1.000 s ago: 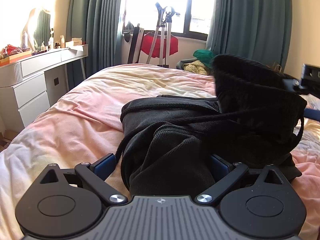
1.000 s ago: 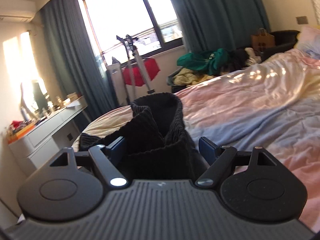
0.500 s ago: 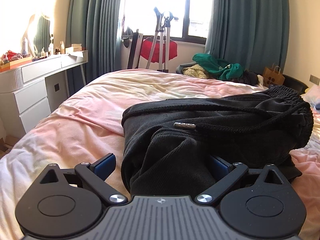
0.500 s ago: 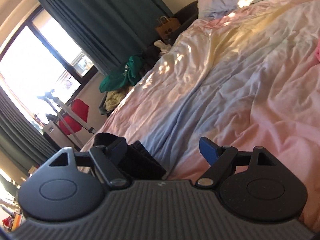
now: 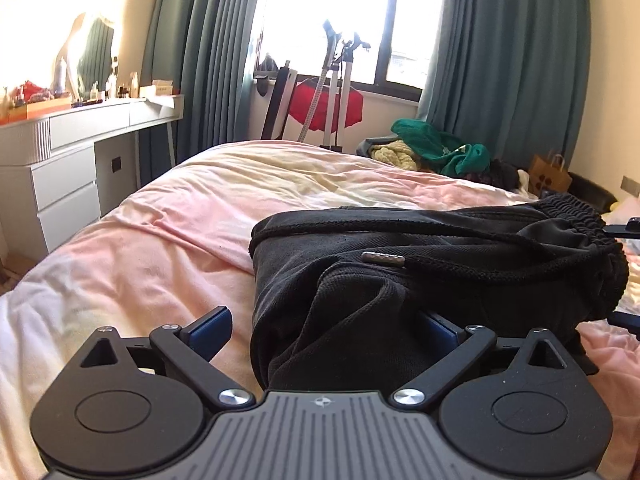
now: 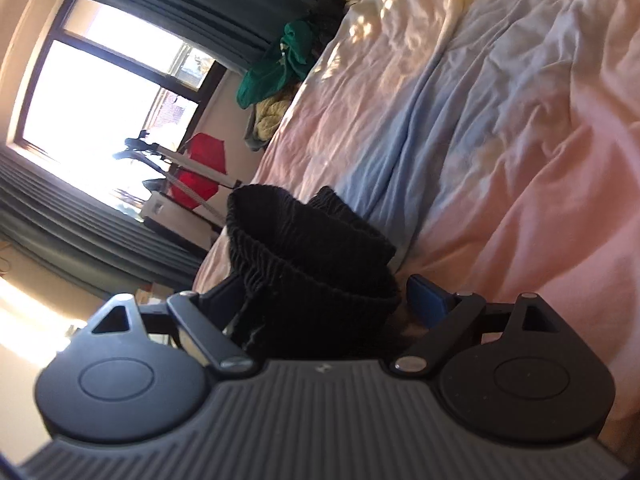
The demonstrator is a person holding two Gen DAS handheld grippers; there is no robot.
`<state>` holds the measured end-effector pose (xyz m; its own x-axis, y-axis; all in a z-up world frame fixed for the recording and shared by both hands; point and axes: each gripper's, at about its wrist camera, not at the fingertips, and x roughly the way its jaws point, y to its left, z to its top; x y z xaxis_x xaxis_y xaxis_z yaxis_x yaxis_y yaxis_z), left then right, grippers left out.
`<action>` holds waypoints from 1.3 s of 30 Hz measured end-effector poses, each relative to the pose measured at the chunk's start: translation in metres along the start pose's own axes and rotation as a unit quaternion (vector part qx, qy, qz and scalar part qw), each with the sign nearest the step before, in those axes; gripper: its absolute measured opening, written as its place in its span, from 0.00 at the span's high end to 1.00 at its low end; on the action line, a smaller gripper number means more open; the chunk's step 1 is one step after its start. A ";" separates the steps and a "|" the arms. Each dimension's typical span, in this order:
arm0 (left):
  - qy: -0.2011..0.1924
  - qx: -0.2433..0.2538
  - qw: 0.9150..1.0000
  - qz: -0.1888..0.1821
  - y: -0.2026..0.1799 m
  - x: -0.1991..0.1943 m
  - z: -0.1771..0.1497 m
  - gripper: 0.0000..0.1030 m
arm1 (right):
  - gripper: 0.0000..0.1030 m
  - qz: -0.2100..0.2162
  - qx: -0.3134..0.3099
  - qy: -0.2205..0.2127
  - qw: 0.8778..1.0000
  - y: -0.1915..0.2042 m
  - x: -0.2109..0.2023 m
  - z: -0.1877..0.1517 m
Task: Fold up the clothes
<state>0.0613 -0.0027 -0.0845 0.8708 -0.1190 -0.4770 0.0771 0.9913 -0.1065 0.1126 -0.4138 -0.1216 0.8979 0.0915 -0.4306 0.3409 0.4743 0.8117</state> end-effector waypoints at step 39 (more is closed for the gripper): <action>-0.002 -0.118 0.993 0.015 0.026 -0.018 0.006 0.04 | 0.41 -0.006 -0.081 0.029 0.996 -0.001 0.009 -0.009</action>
<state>0.0508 0.0255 -0.0737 0.8728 -0.0884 -0.4800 -0.0647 0.9539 -0.2932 0.1183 -0.4055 -0.1299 0.8750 0.1338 -0.4653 0.2971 0.6104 0.7343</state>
